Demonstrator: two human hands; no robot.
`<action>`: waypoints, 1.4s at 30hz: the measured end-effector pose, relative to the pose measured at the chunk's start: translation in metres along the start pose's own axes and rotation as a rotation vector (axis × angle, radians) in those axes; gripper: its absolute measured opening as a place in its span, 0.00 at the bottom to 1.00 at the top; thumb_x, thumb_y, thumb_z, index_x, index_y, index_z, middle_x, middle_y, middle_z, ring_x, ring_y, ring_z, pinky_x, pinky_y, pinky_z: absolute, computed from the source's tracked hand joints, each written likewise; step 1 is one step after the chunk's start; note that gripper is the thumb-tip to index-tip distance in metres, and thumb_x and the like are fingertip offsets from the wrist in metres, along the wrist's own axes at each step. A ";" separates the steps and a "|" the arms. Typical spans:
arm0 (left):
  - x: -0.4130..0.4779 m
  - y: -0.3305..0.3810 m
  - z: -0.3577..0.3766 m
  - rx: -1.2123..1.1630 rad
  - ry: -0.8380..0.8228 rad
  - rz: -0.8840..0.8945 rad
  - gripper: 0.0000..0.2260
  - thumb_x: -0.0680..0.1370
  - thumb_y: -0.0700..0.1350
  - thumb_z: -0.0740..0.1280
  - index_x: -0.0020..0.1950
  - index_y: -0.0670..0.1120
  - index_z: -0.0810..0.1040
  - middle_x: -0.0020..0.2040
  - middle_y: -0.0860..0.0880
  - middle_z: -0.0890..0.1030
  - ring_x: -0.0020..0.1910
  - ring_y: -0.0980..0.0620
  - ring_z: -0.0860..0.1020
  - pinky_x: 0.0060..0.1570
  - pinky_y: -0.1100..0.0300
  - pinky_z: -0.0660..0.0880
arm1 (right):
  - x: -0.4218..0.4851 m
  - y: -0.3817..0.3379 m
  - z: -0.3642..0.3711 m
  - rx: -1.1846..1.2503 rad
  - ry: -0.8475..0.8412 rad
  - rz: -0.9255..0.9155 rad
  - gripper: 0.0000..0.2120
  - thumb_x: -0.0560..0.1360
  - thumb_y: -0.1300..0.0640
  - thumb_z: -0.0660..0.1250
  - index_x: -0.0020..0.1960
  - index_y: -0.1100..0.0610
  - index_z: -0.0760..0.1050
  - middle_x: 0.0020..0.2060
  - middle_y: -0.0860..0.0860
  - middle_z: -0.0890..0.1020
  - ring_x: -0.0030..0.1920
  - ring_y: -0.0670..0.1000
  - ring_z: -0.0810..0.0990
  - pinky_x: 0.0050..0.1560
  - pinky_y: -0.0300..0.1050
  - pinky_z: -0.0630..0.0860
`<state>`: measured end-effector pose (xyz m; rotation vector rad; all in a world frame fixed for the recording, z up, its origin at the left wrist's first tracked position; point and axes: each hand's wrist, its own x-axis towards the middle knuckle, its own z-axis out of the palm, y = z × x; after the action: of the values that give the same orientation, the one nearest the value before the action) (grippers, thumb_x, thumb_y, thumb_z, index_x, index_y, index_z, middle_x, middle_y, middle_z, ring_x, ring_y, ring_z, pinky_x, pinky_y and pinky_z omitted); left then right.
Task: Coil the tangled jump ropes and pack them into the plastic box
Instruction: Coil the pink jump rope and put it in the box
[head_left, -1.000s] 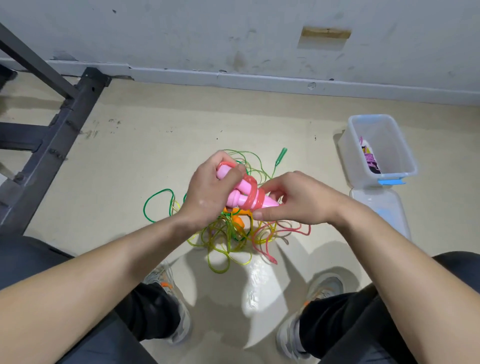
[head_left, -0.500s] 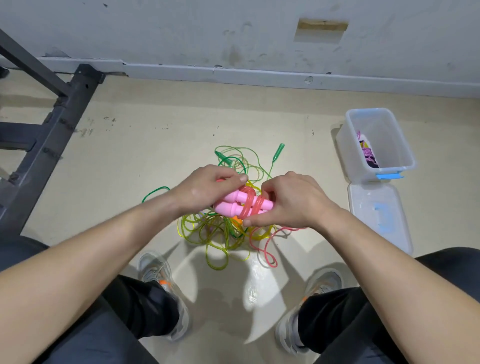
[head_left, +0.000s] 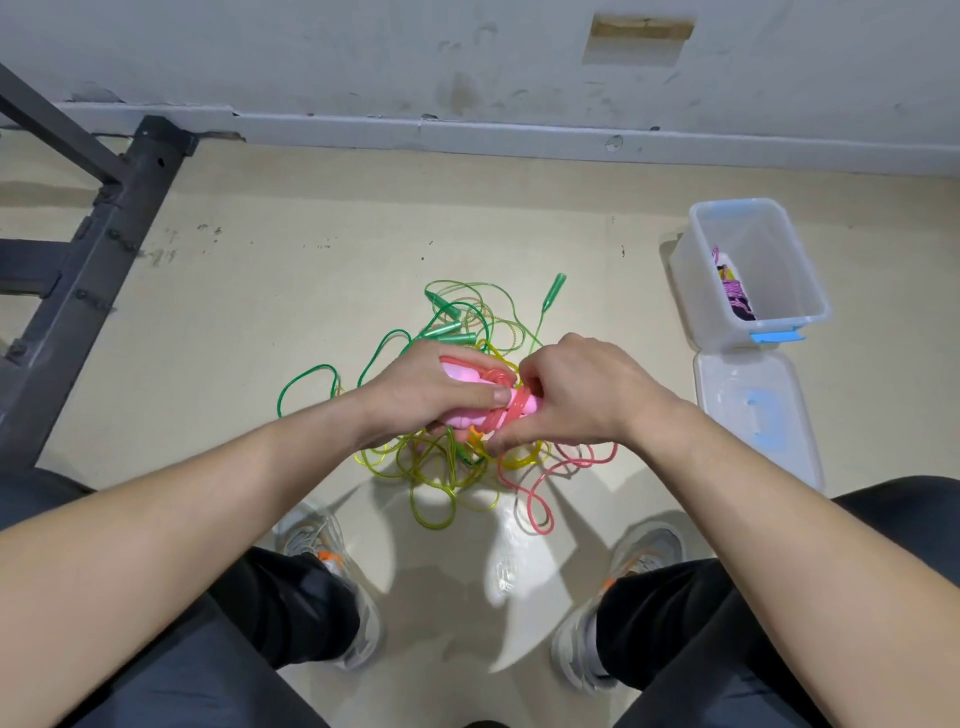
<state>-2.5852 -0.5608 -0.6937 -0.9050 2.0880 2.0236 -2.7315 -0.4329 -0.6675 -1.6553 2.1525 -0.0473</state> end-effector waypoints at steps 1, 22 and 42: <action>0.001 0.001 0.000 0.028 0.014 -0.006 0.09 0.74 0.43 0.76 0.54 0.47 0.85 0.32 0.45 0.81 0.27 0.47 0.77 0.23 0.64 0.66 | 0.000 -0.001 -0.003 -0.057 -0.010 -0.026 0.34 0.58 0.20 0.67 0.36 0.53 0.74 0.27 0.47 0.74 0.33 0.50 0.74 0.30 0.46 0.64; -0.004 0.015 -0.005 -0.232 -0.139 0.122 0.12 0.70 0.45 0.75 0.53 0.47 0.85 0.34 0.41 0.79 0.25 0.47 0.77 0.23 0.65 0.67 | 0.016 0.033 0.029 1.639 0.023 -0.010 0.13 0.70 0.58 0.74 0.39 0.65 0.71 0.28 0.50 0.78 0.28 0.45 0.74 0.29 0.34 0.68; 0.001 0.006 -0.013 0.085 0.088 0.064 0.09 0.72 0.40 0.78 0.52 0.45 0.86 0.33 0.48 0.82 0.26 0.48 0.77 0.24 0.65 0.71 | -0.010 0.015 -0.012 0.386 0.176 -0.111 0.13 0.65 0.46 0.80 0.39 0.51 0.78 0.28 0.43 0.78 0.30 0.44 0.73 0.34 0.44 0.69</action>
<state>-2.5849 -0.5740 -0.6874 -0.9413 2.2578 1.9418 -2.7470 -0.4217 -0.6579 -1.5837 2.0089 -0.6225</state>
